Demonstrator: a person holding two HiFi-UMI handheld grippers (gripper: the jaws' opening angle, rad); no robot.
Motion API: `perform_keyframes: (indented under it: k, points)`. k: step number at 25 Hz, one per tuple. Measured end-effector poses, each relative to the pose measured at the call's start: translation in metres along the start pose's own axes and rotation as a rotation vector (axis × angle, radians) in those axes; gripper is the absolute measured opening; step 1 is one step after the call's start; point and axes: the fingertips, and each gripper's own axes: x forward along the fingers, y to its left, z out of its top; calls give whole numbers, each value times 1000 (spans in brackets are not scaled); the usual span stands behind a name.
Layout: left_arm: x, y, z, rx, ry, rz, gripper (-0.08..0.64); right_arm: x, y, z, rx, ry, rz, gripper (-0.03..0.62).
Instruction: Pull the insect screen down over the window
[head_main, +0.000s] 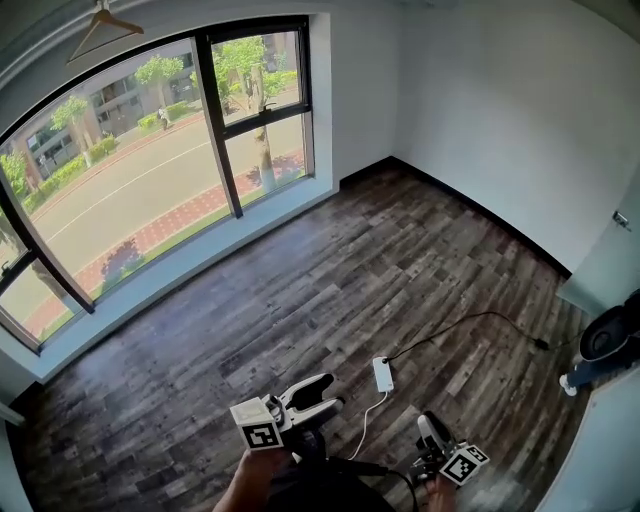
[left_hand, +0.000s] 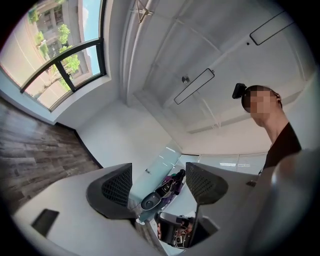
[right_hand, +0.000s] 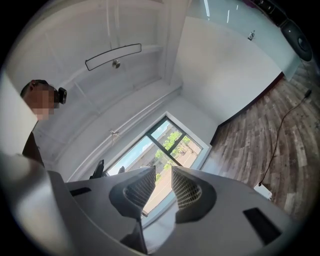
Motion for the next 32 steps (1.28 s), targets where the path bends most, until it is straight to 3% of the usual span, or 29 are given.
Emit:
perform_keyframes:
  k: [5,10,15,19,23,27,32]
  points:
    - [34,78,36,-33,-35,-32,341,77,-36,25,-19,14,-43,91]
    - [23,179,118,-49,-112,68,339,226,-47,46,133,15,-18,91]
    - [3,239,208,-51,-209,83,337,347,-52,56,231,47,11,91]
    - [0,270,258,-3,-206,68,337,426,-26,58,191,85,63,91]
    - [5,300,271,62,-130,110,337,487,-22,52,152,159,100,91]
    - [9,344,292,93,-97,180,337,556,-47,45,136,222,133,91]
    - [40,424,356,218,-99,286,339,666,-96,67,69,287,183,91]
